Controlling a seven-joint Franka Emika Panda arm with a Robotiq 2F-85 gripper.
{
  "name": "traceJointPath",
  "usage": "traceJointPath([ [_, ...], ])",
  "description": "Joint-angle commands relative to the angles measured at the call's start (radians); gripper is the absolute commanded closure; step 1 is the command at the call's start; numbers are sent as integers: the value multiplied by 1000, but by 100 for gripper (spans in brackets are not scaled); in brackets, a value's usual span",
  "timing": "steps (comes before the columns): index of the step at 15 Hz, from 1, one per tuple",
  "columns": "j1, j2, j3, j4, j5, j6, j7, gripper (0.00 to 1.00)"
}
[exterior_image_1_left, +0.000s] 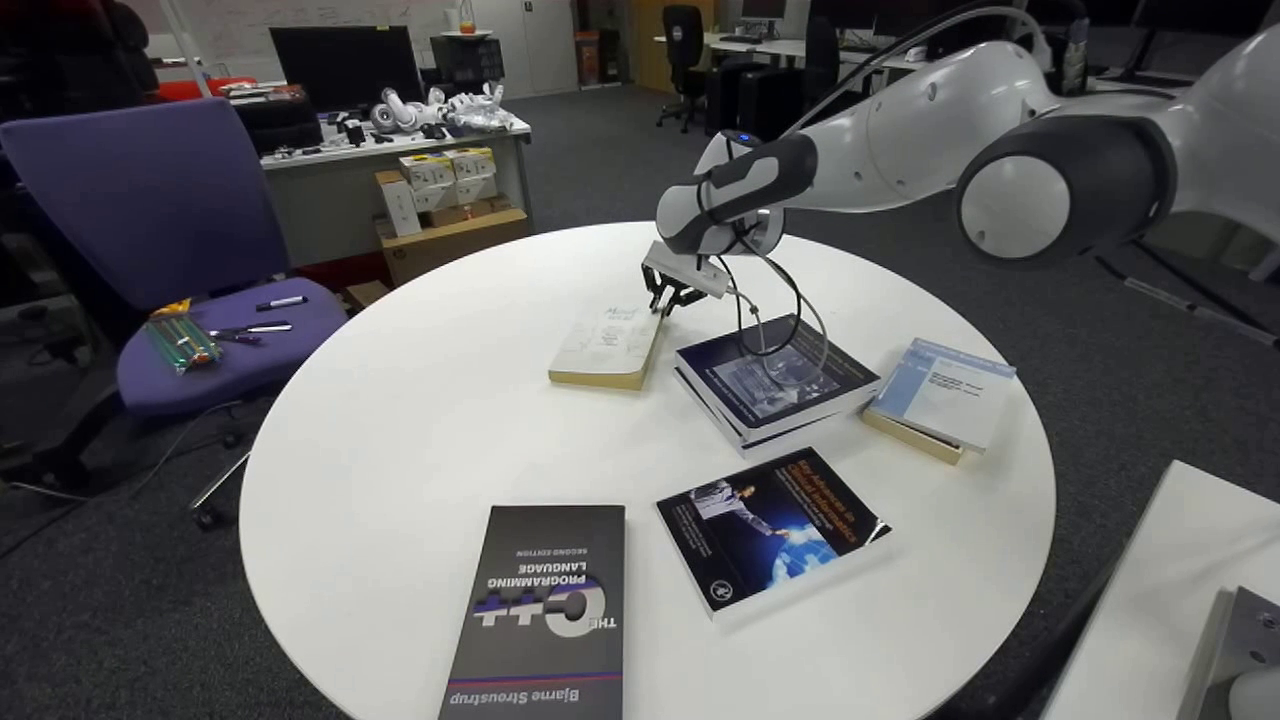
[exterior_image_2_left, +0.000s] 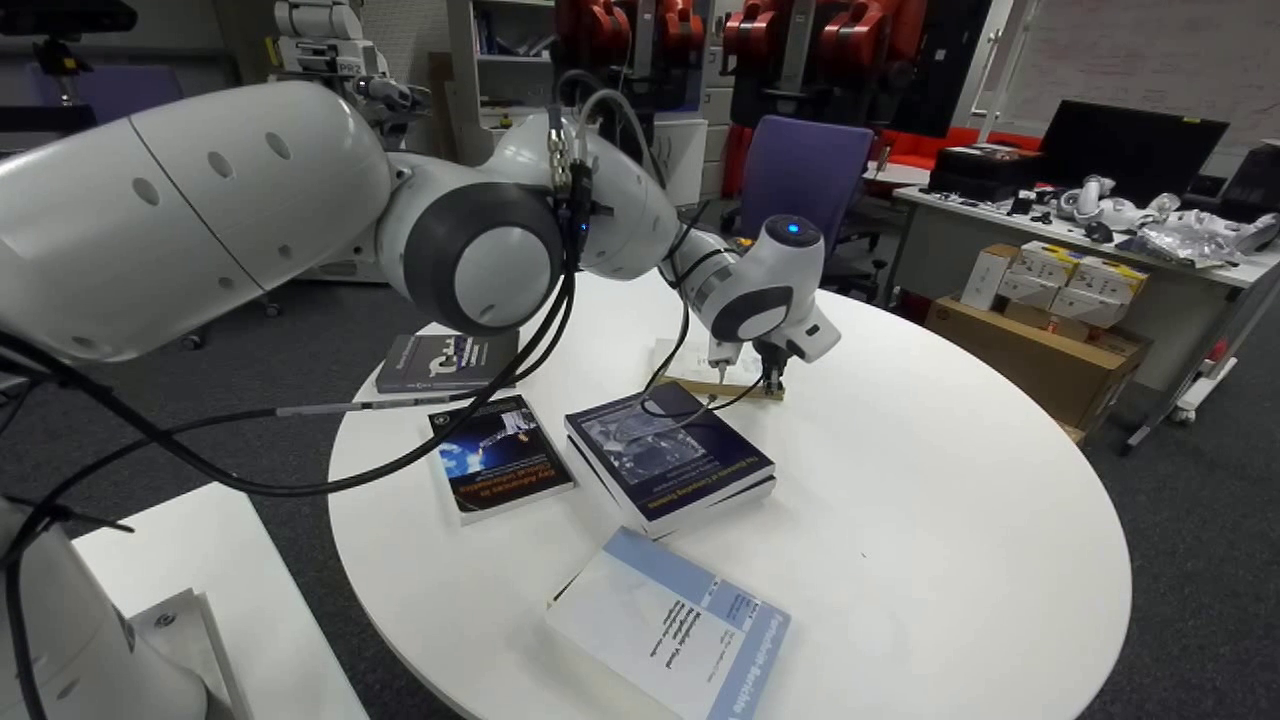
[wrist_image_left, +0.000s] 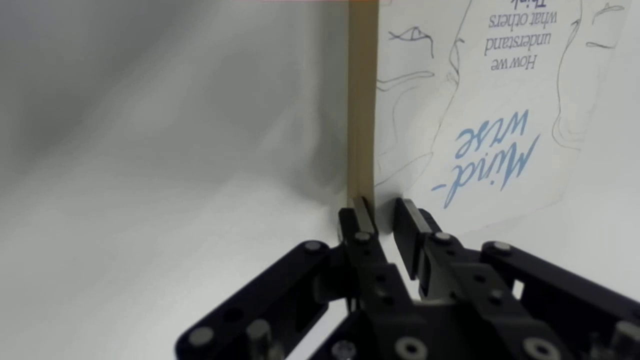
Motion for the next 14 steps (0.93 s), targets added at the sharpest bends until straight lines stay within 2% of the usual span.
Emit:
traceJointPath([
  [1,1,2,-13,10,2,-1,4,96],
  [3,-13,-66,-16,-62,-3,1,-7,99],
  [8,-71,-237,-39,-212,-5,-171,-42,100],
  [14,-90,-315,-93,-255,-14,-310,-36,100],
])
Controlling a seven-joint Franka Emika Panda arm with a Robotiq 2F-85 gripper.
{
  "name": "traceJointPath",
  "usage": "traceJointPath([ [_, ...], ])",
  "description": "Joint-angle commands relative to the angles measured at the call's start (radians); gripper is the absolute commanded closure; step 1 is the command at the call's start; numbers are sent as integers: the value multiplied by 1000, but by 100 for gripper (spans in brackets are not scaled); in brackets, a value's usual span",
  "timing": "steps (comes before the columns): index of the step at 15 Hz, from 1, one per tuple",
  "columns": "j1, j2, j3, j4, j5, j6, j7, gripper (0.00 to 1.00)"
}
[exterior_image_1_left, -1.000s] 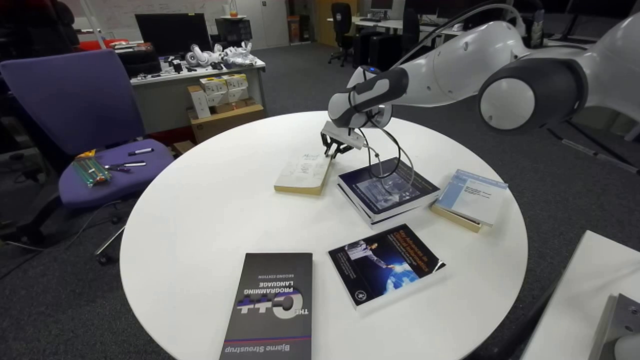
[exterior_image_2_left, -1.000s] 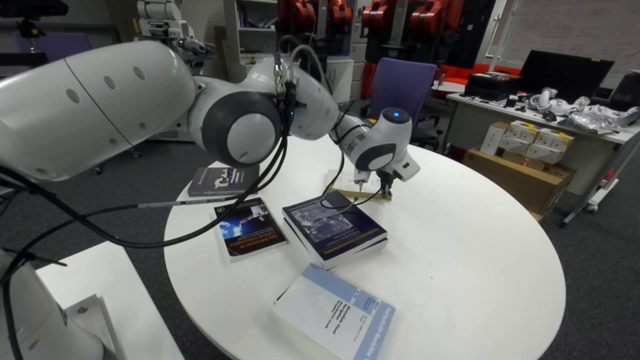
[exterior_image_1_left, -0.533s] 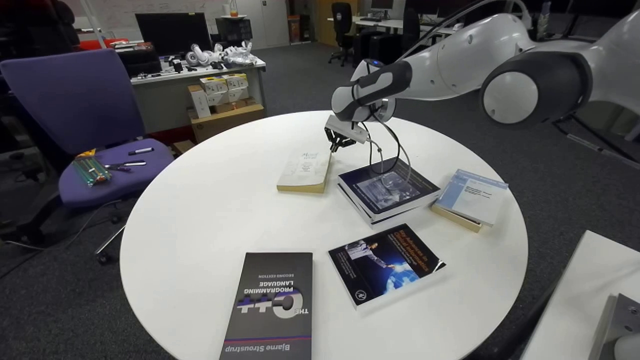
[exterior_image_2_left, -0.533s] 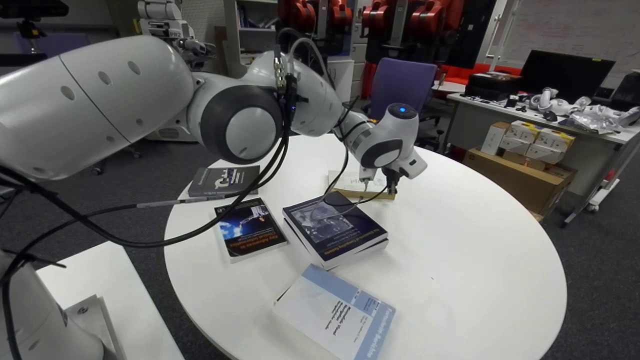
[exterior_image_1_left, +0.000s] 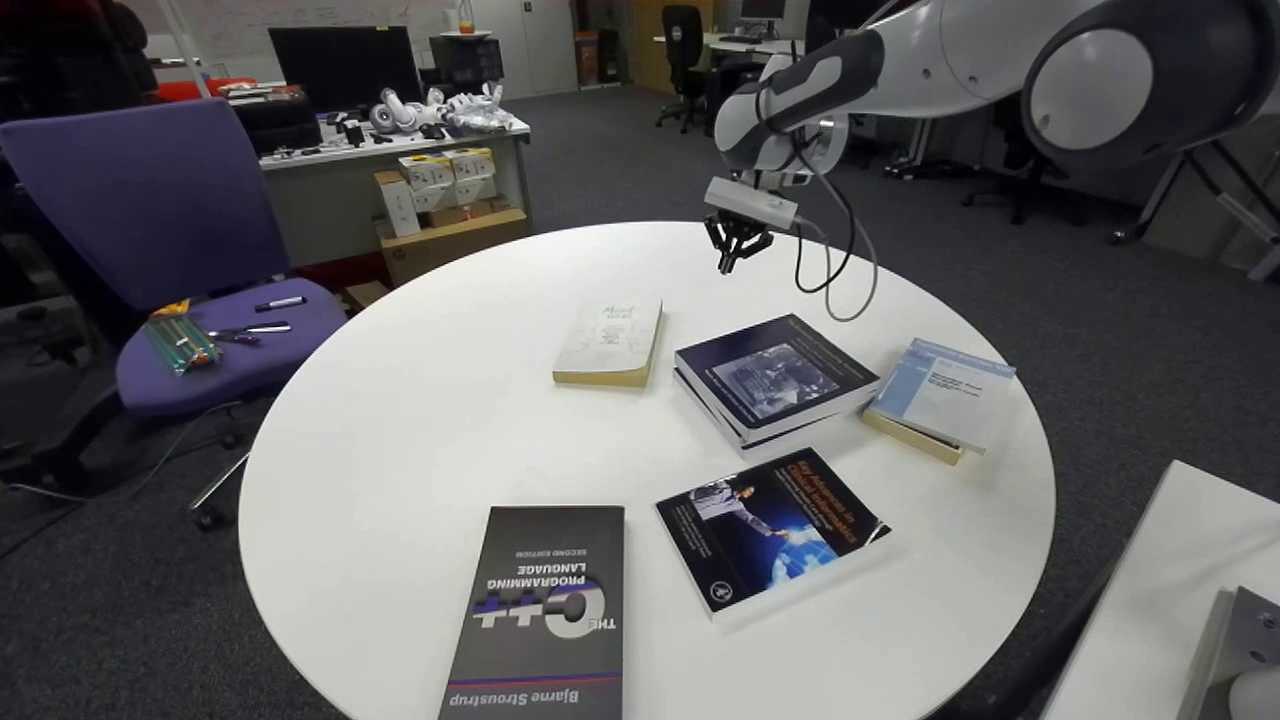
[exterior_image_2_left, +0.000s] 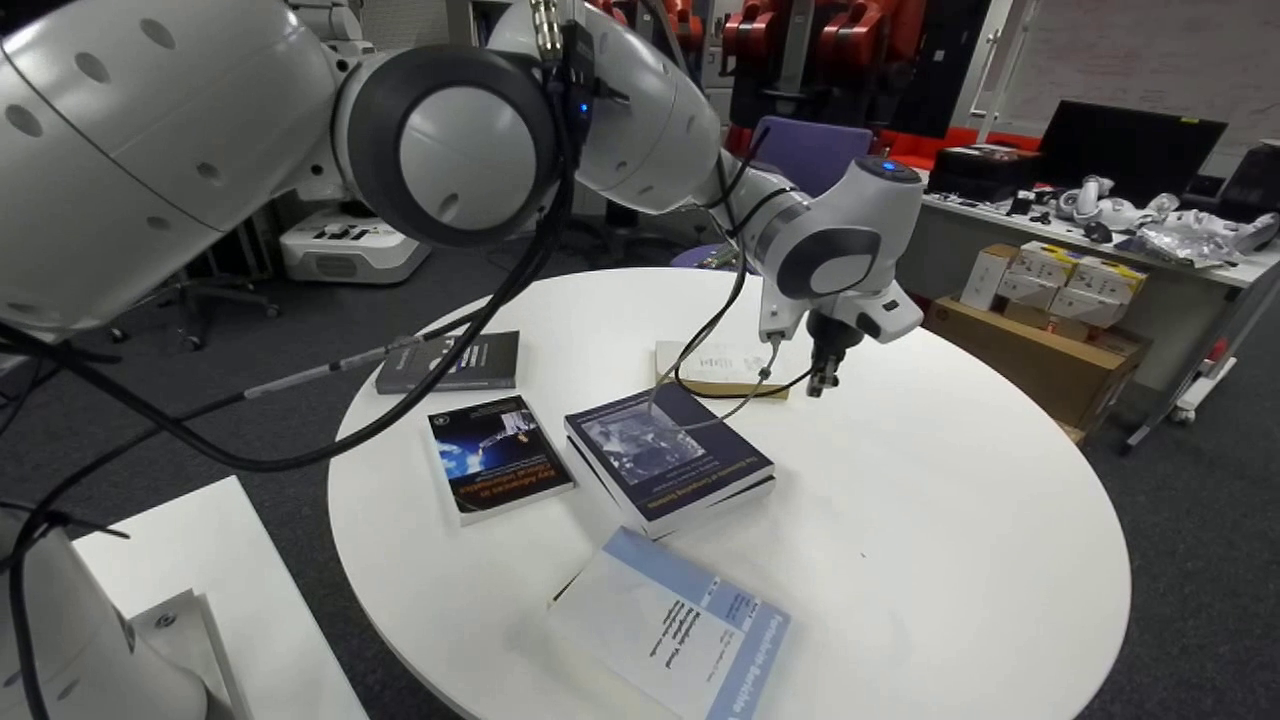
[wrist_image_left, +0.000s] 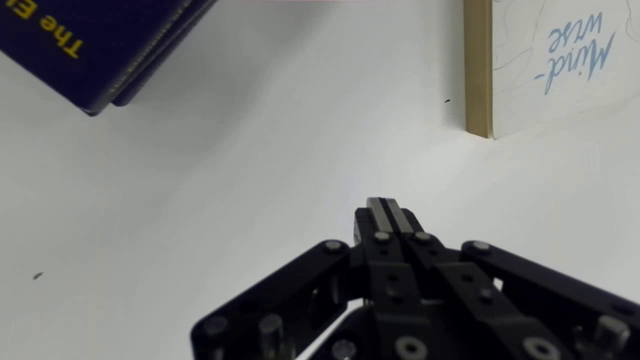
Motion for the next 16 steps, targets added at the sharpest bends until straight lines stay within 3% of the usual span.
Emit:
traceJointPath([
  [1,3,-76,-6,-82,-8,-57,-34,100],
  [5,40,-34,7,-32,-18,-80,-68,100],
  [14,192,62,36,32,-48,-74,-68,100],
  [15,202,66,36,37,-52,-79,-70,74],
  [16,209,68,37,37,-57,-79,-77,73],
])
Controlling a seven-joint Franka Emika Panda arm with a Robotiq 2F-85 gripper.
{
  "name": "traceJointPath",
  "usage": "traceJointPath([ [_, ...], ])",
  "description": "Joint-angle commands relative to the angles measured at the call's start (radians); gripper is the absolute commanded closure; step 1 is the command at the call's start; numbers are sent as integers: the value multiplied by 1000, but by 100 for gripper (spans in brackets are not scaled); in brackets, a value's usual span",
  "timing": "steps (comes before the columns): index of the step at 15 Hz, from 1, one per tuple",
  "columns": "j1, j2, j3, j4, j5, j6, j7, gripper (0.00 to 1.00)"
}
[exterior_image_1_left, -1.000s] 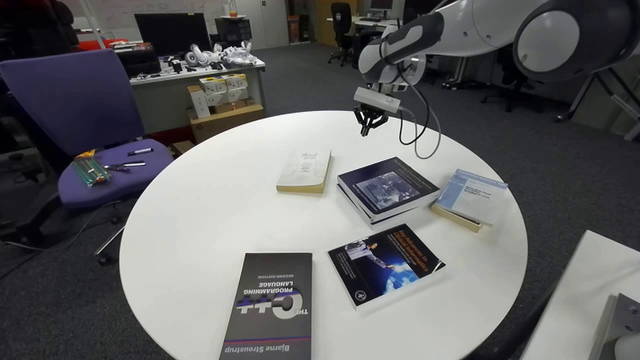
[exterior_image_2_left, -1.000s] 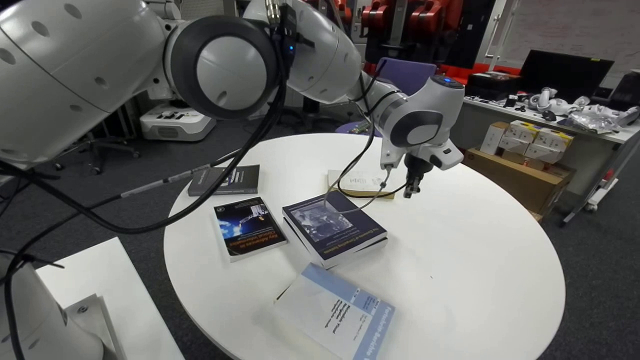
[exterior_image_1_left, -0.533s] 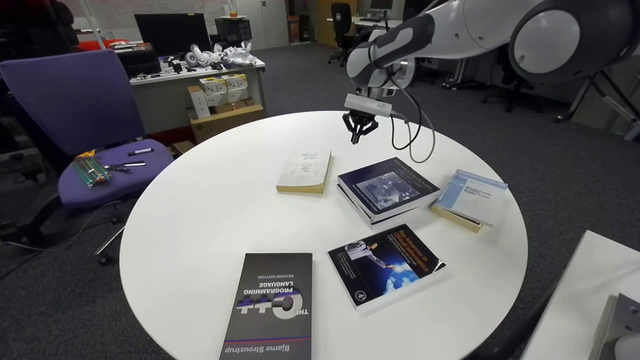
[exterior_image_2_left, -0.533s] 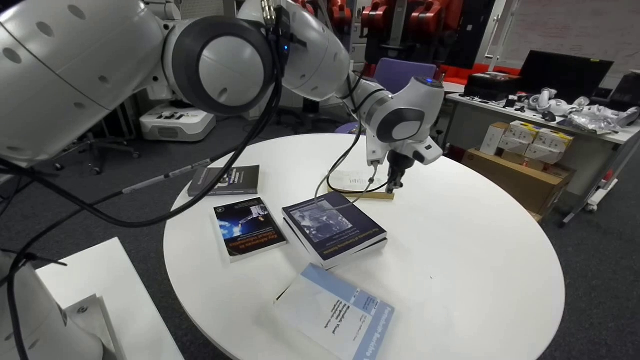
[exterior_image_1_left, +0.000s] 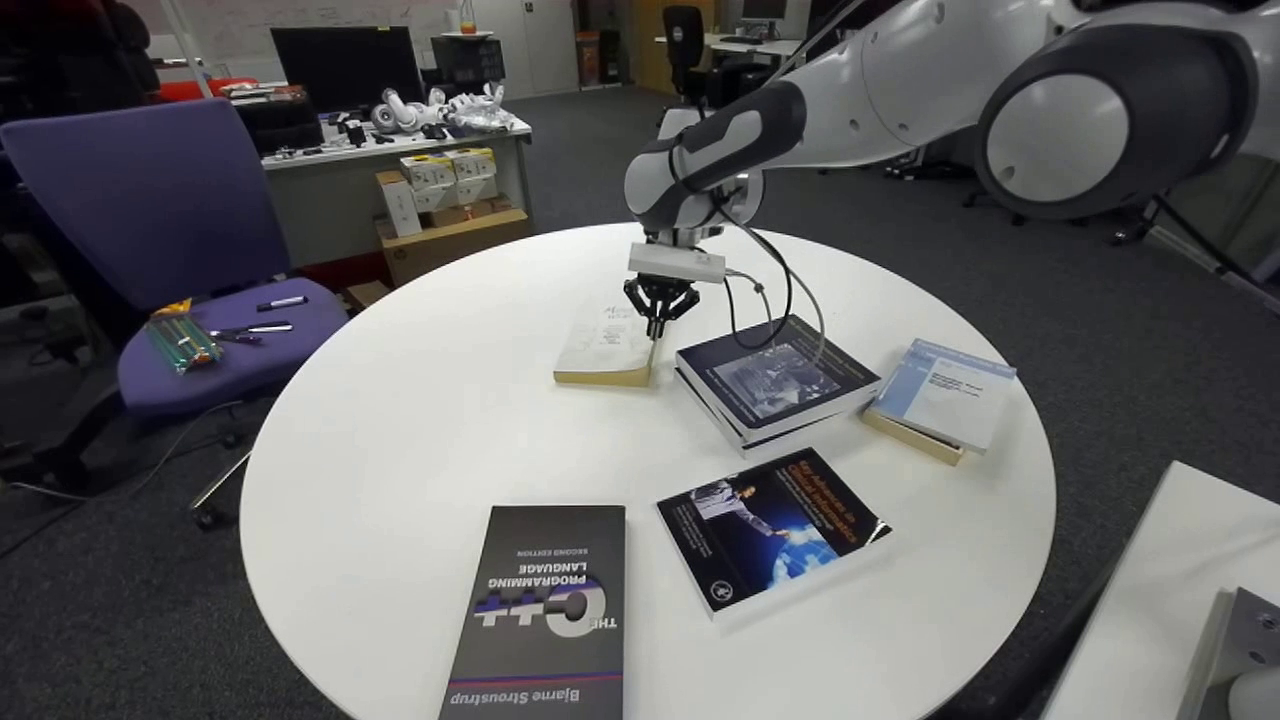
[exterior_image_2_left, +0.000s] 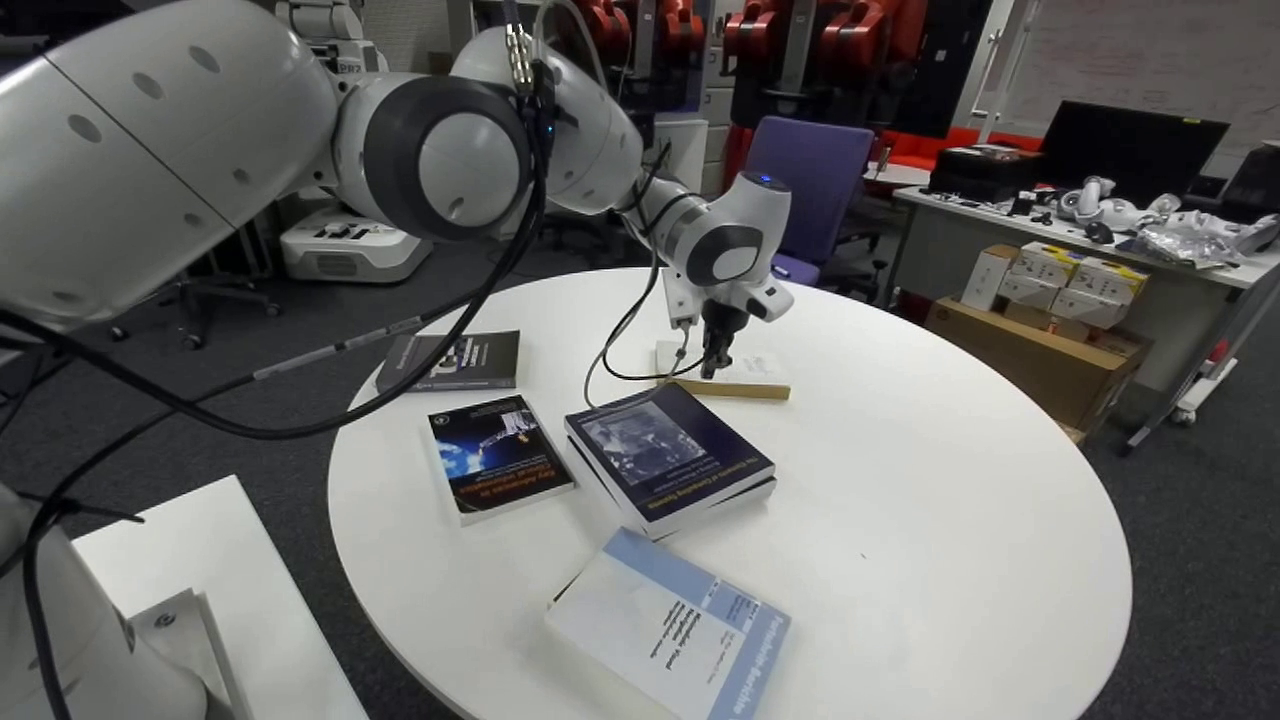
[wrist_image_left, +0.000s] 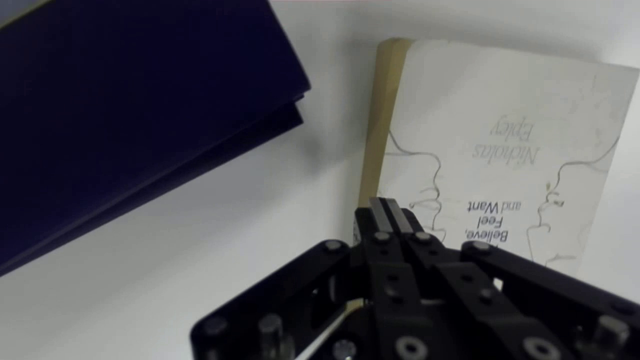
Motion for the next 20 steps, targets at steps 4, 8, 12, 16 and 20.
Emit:
traceJointPath([
  [4,20,6,0,35,-49,-32,-29,44],
  [8,19,-1,-14,41,-72,-26,-23,16],
  [12,9,4,-19,42,-79,-23,-21,0],
  [16,1,17,-28,45,-75,-26,-11,0],
  [20,-5,38,-30,42,-64,17,10,0],
])
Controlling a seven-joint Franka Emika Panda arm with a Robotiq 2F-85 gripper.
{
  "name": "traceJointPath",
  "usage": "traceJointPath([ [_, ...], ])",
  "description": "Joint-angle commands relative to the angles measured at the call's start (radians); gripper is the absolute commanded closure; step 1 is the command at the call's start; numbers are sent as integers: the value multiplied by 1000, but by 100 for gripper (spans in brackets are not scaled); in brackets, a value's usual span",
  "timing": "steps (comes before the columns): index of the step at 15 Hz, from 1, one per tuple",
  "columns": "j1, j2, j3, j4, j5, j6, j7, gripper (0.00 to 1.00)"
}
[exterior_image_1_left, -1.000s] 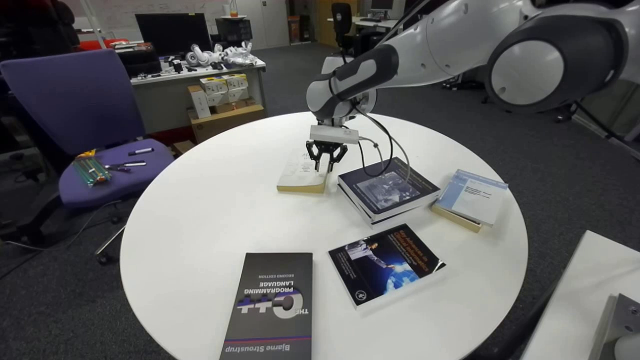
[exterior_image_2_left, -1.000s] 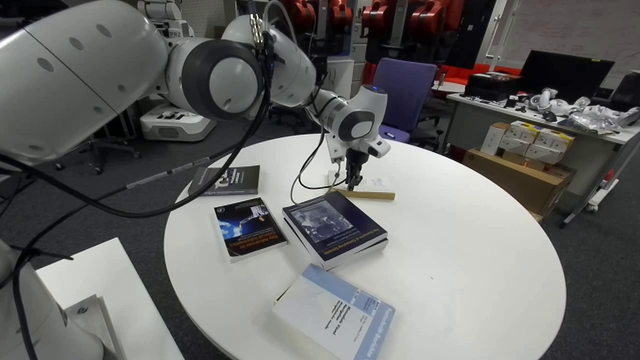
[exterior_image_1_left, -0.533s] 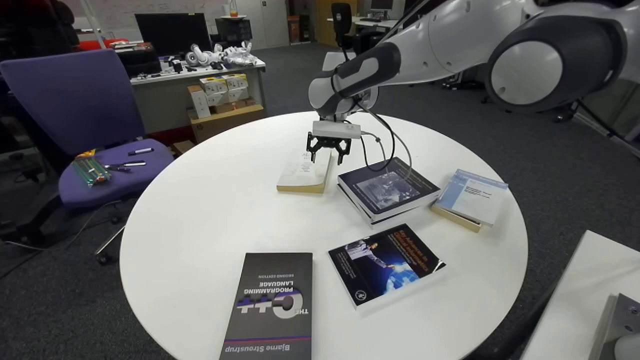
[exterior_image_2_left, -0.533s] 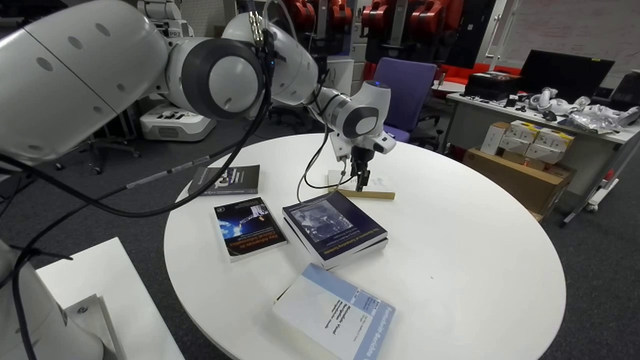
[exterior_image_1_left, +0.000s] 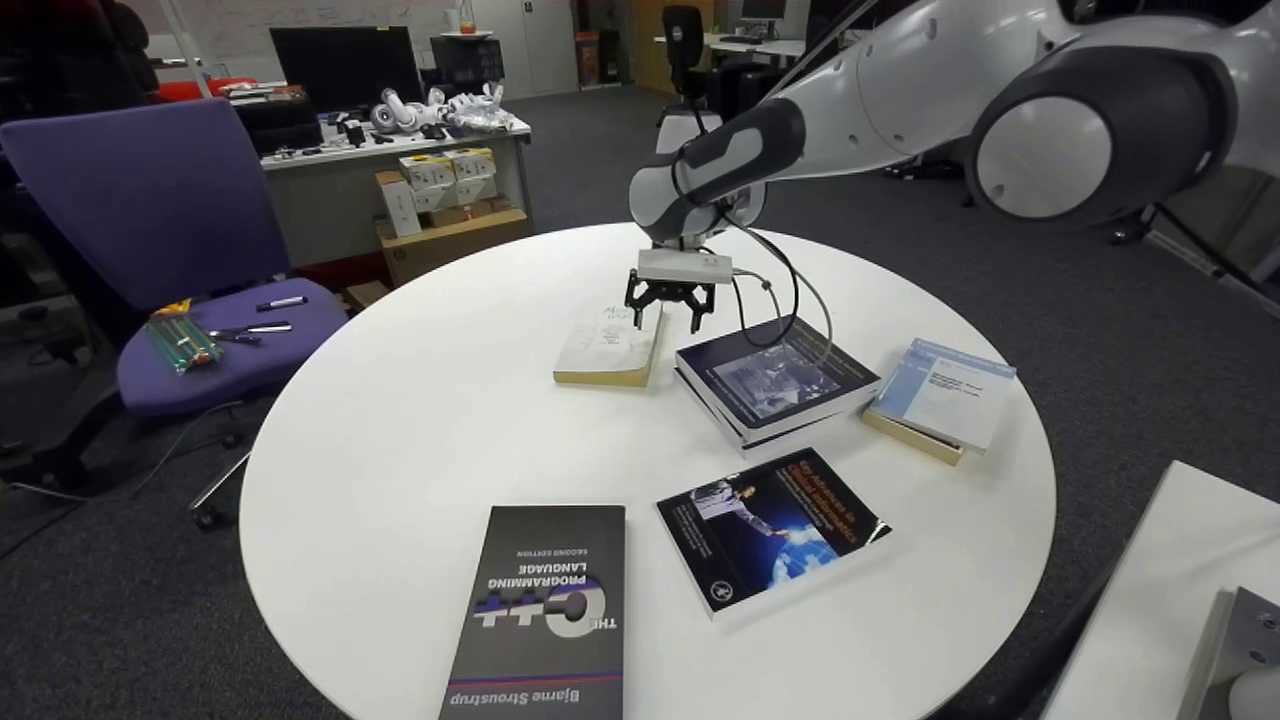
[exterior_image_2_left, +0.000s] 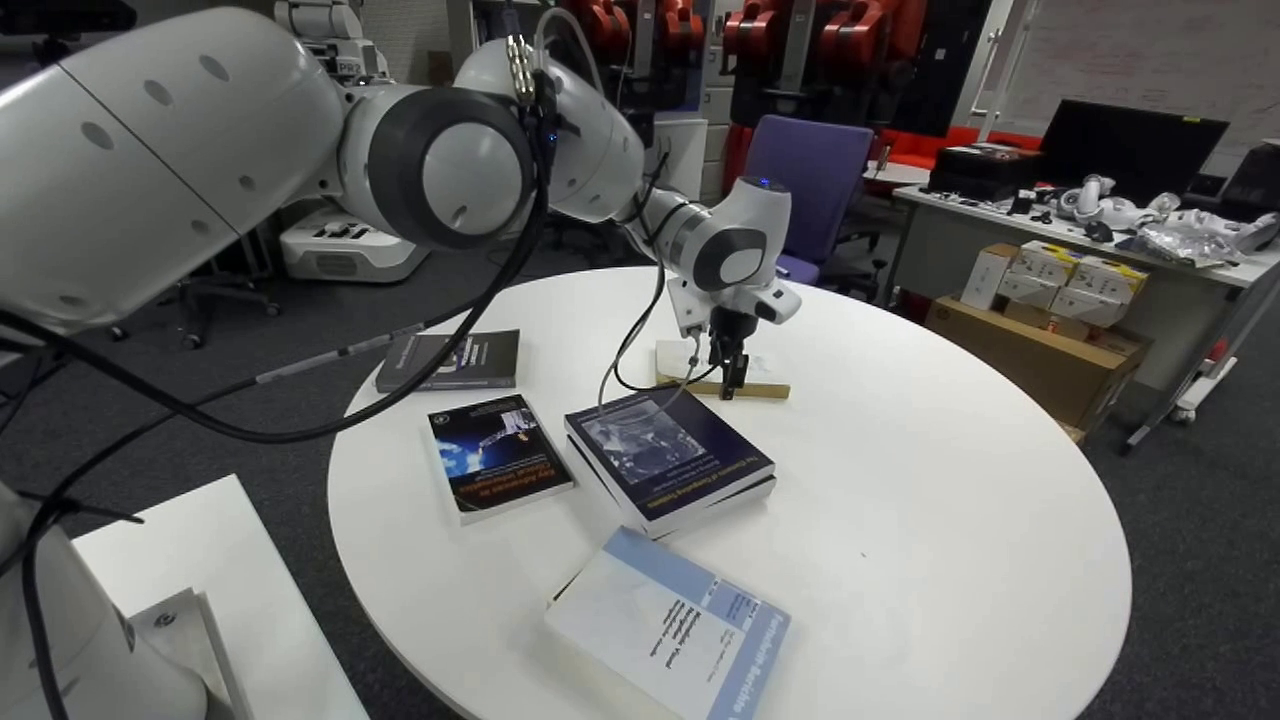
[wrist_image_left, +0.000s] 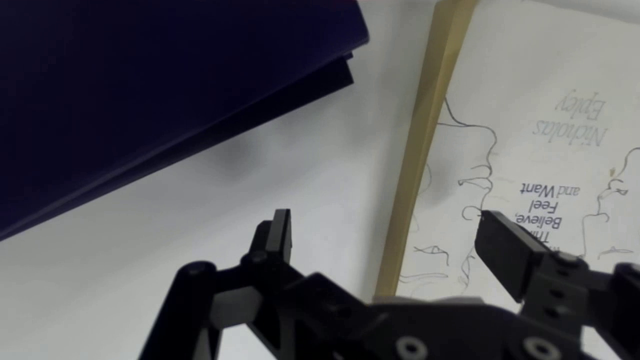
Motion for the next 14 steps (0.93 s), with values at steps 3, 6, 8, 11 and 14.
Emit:
traceJointPath([
  [3,-10,21,4,6,17,100,28,0],
  [6,-10,36,6,7,23,173,42,0],
  [8,-11,44,7,5,29,218,64,0],
  [11,-9,57,7,-1,36,280,100,0],
  [14,-10,63,8,-5,37,324,124,0],
])
